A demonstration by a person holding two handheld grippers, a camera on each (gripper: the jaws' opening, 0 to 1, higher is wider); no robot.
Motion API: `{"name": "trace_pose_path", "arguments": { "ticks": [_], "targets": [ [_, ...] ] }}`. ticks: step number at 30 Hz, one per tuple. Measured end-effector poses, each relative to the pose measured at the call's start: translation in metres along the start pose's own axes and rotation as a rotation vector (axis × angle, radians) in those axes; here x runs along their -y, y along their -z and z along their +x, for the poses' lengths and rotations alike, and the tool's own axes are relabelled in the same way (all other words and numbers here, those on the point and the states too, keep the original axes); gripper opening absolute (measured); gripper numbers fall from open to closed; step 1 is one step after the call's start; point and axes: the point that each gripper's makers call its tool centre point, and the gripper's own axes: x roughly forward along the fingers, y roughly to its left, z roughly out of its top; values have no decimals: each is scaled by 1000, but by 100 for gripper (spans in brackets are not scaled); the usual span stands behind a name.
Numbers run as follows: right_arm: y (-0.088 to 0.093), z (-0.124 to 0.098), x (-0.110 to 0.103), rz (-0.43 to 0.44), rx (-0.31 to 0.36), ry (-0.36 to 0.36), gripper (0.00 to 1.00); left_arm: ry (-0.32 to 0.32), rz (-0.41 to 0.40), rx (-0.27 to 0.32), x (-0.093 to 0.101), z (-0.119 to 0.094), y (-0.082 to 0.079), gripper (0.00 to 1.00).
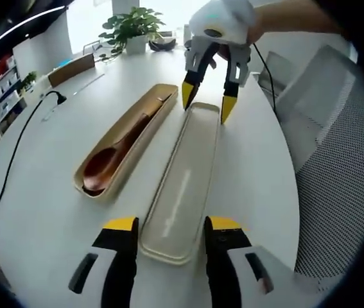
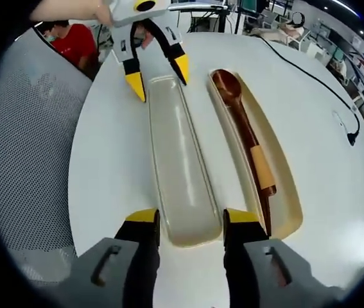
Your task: Arrange the utensils inside the cutlery case until each visible utensil rests in its matching compartment.
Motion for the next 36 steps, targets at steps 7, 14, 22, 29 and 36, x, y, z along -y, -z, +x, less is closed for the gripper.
{"name": "trace_pose_path", "arguments": {
  "ticks": [7,14,22,29,36],
  "targets": [
    [1,0,-5,-2,-20,1,36,-9,34,4,4,-1,0,41],
    [3,-2,-9,-4,-42,-12,35,-42,142,-1,7,-4,-2,39],
    [4,-3,-9,39,-45,-58,35,-143,305,23,4,-12,-7,46],
    [6,-8,-17,138,-46,-132,35,-151,394,17,5,-12,-8,46],
    [4,-12,-26,282,7,-212,35,-181,479,14,2,-12,-10,43]
  ]
}}
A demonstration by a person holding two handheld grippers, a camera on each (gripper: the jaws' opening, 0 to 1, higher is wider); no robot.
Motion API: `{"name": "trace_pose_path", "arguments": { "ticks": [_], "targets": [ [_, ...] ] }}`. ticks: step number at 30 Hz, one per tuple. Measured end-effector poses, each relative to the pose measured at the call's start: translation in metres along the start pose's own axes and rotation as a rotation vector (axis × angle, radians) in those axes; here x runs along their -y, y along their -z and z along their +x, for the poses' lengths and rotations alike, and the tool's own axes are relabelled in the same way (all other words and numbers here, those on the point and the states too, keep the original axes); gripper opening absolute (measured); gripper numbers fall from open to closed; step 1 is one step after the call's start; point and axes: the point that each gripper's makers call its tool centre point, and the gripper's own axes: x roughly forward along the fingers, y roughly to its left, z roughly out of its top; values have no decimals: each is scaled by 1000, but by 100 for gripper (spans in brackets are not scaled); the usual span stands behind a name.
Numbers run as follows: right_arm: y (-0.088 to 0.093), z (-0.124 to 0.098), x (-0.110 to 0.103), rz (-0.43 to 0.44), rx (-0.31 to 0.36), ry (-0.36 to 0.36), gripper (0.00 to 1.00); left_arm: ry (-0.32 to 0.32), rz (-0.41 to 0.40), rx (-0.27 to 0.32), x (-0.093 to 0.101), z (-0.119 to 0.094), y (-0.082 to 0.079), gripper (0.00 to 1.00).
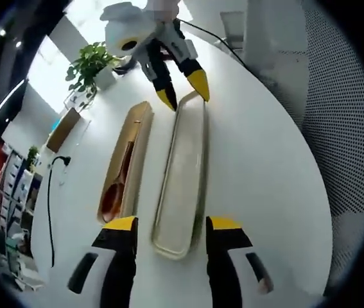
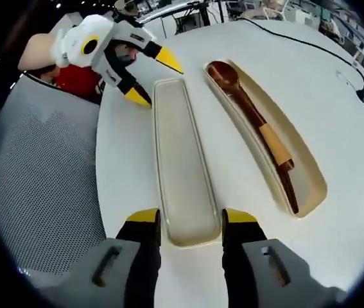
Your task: Arrange the utensils inside the cutlery case until each visible utensil rests in its matching compartment.
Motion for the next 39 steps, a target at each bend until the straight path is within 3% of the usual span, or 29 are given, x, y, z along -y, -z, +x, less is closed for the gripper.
{"name": "trace_pose_path", "arguments": {
  "ticks": [5,7,9,11,19,22,25,29,31,34,36,39],
  "targets": [
    [2,-1,-11,95,19,-98,35,28,62,-42,2,0,6,30],
    [8,-4,-13,130,-5,-107,35,39,39,-29,3,1,5,27],
    [9,0,-18,171,-11,-134,35,55,65,-32,6,1,5,18],
    [14,0,-24,211,-22,-175,35,75,100,-51,11,2,9,16],
    [8,-3,-27,220,3,-204,36,84,143,-45,9,1,5,10],
    [4,-2,-28,144,35,-187,35,83,135,-44,7,0,2,8],
    [0,-1,-30,123,33,-157,36,90,145,-48,8,0,1,6],
    [-8,-2,-24,-54,13,-67,27,93,149,-44,9,0,-1,5],
    [-14,-4,-26,-87,23,-50,25,96,135,-43,9,0,-3,5],
    [-23,-8,-12,-181,23,79,25,105,105,-43,9,-1,-4,5],
    [-26,-9,-13,-228,36,105,20,116,75,-38,10,-3,-4,5],
    [-19,-10,-10,-291,-11,149,17,130,15,-26,11,-5,-6,5]
  ]
}}
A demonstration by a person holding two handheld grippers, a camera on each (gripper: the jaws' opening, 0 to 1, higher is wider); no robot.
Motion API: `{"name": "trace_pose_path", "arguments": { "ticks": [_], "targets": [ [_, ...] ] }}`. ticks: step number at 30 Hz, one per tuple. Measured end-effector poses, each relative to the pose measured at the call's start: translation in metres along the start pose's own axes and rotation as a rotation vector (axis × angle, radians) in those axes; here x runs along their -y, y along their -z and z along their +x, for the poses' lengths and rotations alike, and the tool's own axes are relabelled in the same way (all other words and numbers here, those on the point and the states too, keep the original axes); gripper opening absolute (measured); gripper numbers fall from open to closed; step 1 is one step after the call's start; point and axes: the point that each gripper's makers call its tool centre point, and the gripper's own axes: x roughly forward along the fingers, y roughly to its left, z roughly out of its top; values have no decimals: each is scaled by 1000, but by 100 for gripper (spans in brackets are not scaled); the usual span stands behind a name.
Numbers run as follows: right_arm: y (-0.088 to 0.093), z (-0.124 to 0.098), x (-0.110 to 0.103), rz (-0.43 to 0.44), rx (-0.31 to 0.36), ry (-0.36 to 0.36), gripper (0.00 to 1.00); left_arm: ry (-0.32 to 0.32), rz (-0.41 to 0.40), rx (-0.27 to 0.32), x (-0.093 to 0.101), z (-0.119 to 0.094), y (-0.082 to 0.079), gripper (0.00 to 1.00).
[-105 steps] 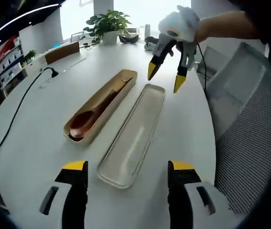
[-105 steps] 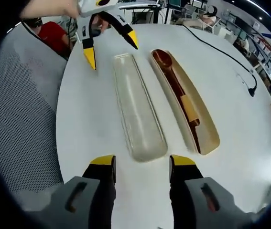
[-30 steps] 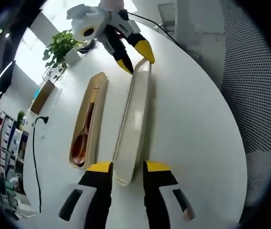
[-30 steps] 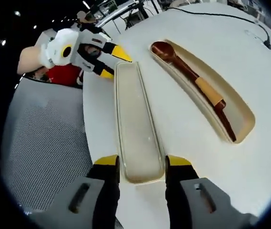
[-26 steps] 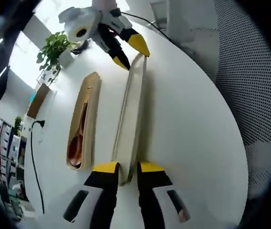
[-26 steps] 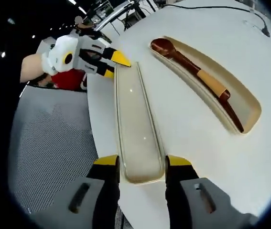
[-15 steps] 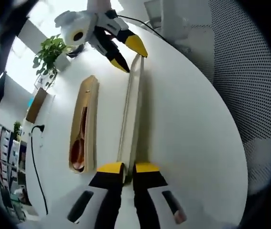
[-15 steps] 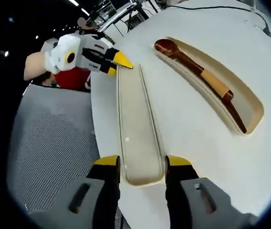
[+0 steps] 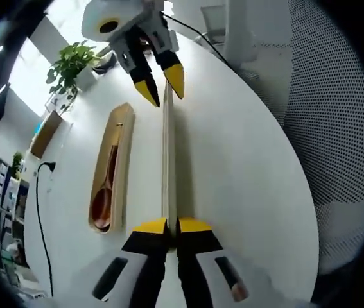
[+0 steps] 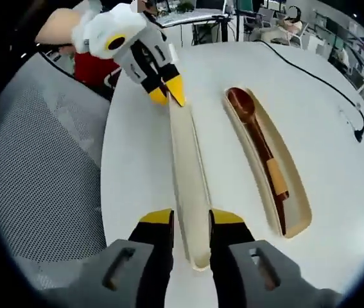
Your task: Arrange the utensils inside the cutlery case until each visible utensil rests in its matching compartment.
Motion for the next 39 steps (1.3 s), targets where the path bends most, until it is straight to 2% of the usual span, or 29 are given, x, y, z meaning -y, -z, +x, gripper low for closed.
{"name": "trace_pose_path", "arguments": {
  "ticks": [2,3,4,5,7,12,13,17,21,22,23,26,28,29,31,32,34,35,36,39],
  "targets": [
    [4,0,-1,-26,-14,4,15,4,-23,6,1,-1,0,5],
    [5,0,-3,-32,-18,-3,6,9,-39,10,1,-1,0,5],
    [-2,-2,-1,-138,26,4,4,14,-45,7,2,-2,1,5],
    [-2,-5,1,-140,24,21,3,16,-45,12,3,-2,-1,5],
    [1,-8,1,-122,4,17,1,27,-95,29,4,-3,-5,5],
    [6,-9,1,-130,-13,-3,1,35,-95,39,7,-2,-7,5],
    [7,-9,1,-131,-18,-7,1,53,-125,45,9,-2,-8,5],
    [9,-9,1,-124,-28,-16,1,80,-139,43,12,-2,-9,5],
    [10,-9,1,-156,-52,9,2,111,-186,51,14,-4,-11,4],
    [10,-10,3,-152,-53,26,3,119,-206,60,15,-4,-12,4],
    [10,-11,6,-142,-55,48,3,134,-269,79,17,-5,-14,5],
    [9,-16,11,-121,-42,86,5,176,-346,108,21,-7,-21,4],
    [1,-20,14,-117,8,123,6,193,-409,138,22,-8,-28,4],
    [-4,-24,18,-129,35,161,9,208,-466,163,22,-10,-33,4],
    [-11,-29,22,-199,54,222,20,232,-563,191,22,-13,-40,4],
    [-15,-32,20,-228,54,245,23,234,-580,221,19,-14,-45,4],
    [-23,-36,20,-298,66,293,25,250,-623,238,18,-15,-48,4],
    [-26,-38,20,-327,71,312,29,265,-655,245,19,-16,-49,4],
    [-29,-38,18,-359,66,331,35,292,-719,269,19,-17,-55,4],
    [-35,-36,15,-446,48,377,56,333,-838,321,16,-21,-64,4]
  ]
}}
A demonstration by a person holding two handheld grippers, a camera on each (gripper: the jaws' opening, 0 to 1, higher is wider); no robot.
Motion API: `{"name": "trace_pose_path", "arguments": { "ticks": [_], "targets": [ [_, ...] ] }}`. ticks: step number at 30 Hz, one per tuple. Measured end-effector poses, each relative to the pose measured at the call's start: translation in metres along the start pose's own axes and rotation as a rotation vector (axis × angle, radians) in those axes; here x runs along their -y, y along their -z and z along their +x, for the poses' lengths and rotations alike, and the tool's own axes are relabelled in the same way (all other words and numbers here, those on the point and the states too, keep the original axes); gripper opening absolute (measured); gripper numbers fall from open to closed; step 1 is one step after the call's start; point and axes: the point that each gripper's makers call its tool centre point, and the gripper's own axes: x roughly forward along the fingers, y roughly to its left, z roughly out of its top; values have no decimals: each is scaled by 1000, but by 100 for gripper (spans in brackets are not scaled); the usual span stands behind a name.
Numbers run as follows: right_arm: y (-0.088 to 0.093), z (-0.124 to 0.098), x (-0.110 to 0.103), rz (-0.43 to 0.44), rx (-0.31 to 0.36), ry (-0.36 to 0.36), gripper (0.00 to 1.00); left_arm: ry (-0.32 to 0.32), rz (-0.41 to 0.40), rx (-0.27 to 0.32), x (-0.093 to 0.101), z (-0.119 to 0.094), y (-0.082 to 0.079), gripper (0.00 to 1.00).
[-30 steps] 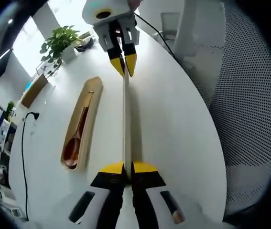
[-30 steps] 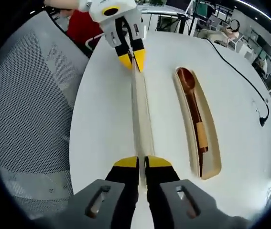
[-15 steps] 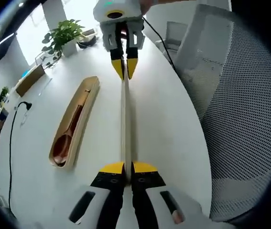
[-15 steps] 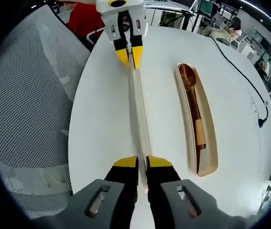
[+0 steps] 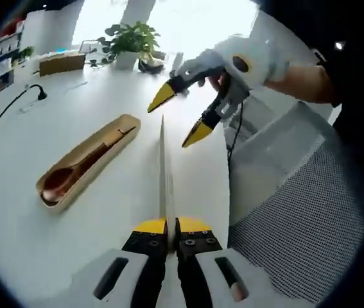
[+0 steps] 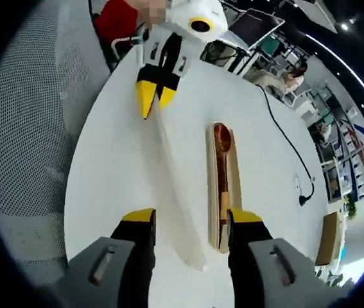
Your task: Arrange the utensils inside the cutlery case until each visible utensil rests in its matching compartment.
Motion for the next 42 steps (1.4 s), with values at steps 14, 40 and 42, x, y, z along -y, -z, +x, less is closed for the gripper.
{"name": "trace_pose_path", "arguments": {
  "ticks": [14,40,42],
  "targets": [
    [5,12,-28,-28,-22,-14,68,163,-361,107,15,-7,-12,4],
    [-6,13,-41,26,-4,-100,41,285,-508,255,19,-21,-30,5],
    [-4,13,-38,37,-3,-97,41,305,-524,262,19,-26,-31,8]
  ]
}}
